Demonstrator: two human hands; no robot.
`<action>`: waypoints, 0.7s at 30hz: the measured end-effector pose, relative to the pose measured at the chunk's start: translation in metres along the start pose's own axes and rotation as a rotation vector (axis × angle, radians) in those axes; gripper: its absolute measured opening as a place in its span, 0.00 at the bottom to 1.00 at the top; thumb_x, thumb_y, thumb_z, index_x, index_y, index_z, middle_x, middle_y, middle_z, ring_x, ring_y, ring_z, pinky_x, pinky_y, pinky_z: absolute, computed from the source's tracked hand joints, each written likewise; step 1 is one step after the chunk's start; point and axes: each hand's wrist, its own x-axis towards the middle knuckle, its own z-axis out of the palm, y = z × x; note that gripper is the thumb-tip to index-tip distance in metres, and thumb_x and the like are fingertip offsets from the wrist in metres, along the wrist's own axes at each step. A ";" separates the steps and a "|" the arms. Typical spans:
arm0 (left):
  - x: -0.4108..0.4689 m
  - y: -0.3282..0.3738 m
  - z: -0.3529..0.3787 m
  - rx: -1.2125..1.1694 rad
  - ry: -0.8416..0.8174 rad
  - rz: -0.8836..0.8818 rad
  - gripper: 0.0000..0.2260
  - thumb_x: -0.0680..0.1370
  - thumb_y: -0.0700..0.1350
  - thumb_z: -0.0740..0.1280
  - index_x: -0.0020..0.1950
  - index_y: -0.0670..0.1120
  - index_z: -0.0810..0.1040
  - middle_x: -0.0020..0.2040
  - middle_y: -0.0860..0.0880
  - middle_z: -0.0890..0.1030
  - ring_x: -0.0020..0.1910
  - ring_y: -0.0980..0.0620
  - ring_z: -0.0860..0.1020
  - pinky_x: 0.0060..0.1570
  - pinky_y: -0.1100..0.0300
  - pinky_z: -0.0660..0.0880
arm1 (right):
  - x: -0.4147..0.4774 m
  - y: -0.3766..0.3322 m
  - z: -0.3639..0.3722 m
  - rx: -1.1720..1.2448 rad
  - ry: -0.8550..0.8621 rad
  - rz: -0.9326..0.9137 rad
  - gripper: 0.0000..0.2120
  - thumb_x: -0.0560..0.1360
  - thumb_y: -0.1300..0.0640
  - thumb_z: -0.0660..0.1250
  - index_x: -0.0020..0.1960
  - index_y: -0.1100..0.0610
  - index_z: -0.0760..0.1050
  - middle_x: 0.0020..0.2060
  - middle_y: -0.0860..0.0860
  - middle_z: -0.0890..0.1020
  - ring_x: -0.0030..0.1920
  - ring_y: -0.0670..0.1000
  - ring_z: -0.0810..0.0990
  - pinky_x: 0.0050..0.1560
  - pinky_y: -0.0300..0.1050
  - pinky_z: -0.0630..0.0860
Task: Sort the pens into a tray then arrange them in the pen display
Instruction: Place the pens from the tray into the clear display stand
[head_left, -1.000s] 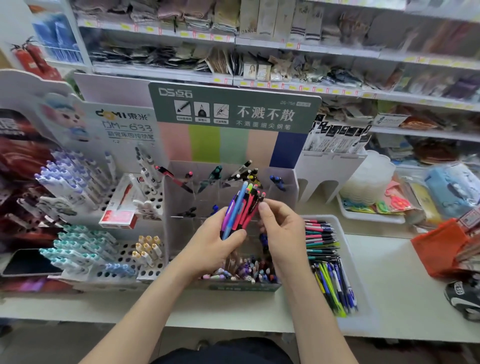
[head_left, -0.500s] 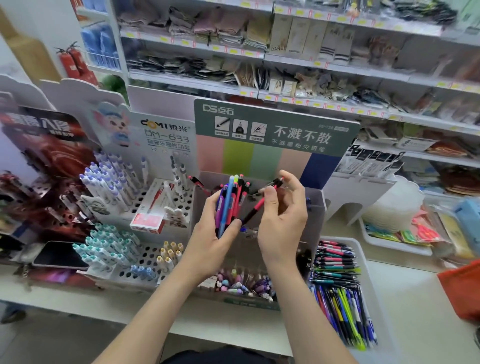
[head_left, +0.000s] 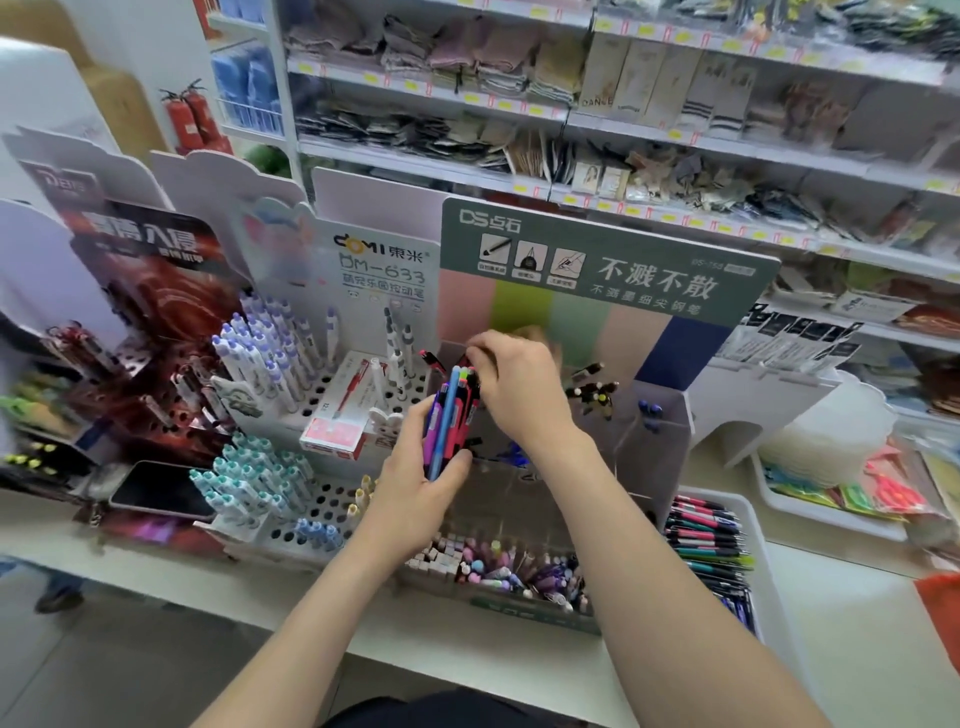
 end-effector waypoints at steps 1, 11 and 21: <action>0.000 0.000 -0.001 -0.017 -0.007 -0.011 0.23 0.84 0.48 0.70 0.74 0.63 0.65 0.51 0.58 0.80 0.43 0.56 0.80 0.43 0.59 0.78 | -0.004 0.000 -0.002 -0.074 0.049 0.013 0.12 0.85 0.52 0.63 0.59 0.51 0.85 0.52 0.49 0.88 0.56 0.59 0.78 0.55 0.57 0.74; 0.002 0.015 0.005 -0.260 -0.188 -0.048 0.19 0.84 0.42 0.69 0.70 0.59 0.71 0.40 0.46 0.79 0.30 0.49 0.73 0.27 0.57 0.70 | -0.073 -0.014 -0.038 0.664 0.101 0.480 0.05 0.82 0.54 0.72 0.55 0.49 0.86 0.43 0.44 0.88 0.46 0.45 0.86 0.51 0.48 0.84; 0.008 -0.001 0.009 -0.319 -0.025 -0.097 0.15 0.84 0.41 0.69 0.68 0.54 0.73 0.42 0.44 0.81 0.30 0.46 0.71 0.28 0.56 0.70 | -0.041 -0.012 -0.060 0.595 0.660 0.312 0.04 0.84 0.58 0.70 0.58 0.57 0.81 0.47 0.46 0.86 0.48 0.45 0.86 0.50 0.43 0.82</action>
